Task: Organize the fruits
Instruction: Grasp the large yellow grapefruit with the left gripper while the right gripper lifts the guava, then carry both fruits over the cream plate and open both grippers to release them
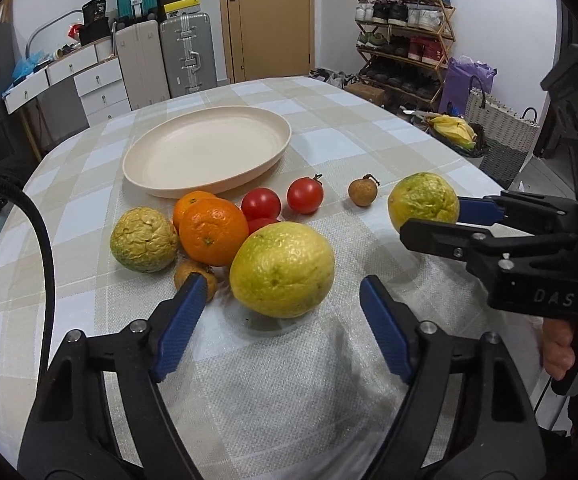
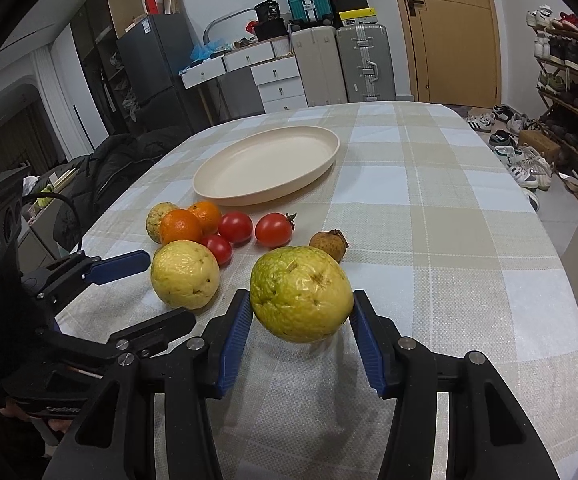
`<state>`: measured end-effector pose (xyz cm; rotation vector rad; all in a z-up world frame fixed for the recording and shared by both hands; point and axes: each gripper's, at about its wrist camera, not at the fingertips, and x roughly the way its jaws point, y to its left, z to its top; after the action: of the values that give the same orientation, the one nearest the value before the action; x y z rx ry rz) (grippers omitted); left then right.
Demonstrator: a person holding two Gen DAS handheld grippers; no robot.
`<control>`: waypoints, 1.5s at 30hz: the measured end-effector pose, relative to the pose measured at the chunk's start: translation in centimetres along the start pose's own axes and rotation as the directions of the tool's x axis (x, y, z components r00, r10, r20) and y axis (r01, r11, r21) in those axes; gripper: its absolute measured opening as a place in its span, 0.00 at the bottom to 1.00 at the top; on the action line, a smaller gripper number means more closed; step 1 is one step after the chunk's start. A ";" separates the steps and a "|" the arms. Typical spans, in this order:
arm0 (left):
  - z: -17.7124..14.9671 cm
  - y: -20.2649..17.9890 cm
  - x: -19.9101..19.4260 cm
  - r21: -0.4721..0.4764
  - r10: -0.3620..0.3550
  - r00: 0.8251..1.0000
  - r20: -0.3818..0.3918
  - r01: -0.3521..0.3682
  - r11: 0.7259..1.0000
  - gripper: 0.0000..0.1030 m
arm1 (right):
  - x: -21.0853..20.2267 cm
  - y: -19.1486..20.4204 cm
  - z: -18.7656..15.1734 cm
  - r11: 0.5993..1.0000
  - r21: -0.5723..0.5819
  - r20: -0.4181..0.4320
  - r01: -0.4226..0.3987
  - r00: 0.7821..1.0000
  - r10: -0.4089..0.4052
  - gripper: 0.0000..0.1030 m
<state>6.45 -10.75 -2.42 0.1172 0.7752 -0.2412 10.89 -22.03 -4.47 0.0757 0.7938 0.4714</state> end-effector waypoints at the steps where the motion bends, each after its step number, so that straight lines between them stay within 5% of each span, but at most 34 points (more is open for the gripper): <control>1: 0.1 0.0 0.3 0.000 0.009 1.000 -0.008 -0.009 1.000 0.69 | 0.0 0.0 0.0 1.000 0.001 0.000 -0.001 1.000 0.001 0.50; 9: 0.8 0.5 1.9 -0.020 -0.015 0.999 -0.044 0.015 1.000 0.53 | 0.1 0.1 0.0 1.000 -0.005 -0.003 -0.007 1.000 0.007 0.50; 21: 0.4 1.7 0.1 -0.028 -0.081 0.997 0.016 0.081 0.996 0.52 | 0.5 0.4 -0.2 1.000 -0.017 -0.011 -0.005 1.000 0.004 0.50; 33: 0.5 4.5 -3.9 -0.073 -0.038 0.989 0.141 0.049 0.996 0.52 | -1.5 2.3 0.6 0.998 -0.066 0.104 -0.013 0.994 0.019 0.50; 45: 1.7 8.5 -6.1 -0.124 0.006 0.980 0.197 0.019 0.992 0.53 | -0.9 3.4 2.7 0.996 -0.081 0.115 -0.026 0.993 0.036 0.50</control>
<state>5.62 -1.84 3.19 -0.0284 0.5912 -0.2060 10.96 -19.13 -1.12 0.0414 0.6591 0.5229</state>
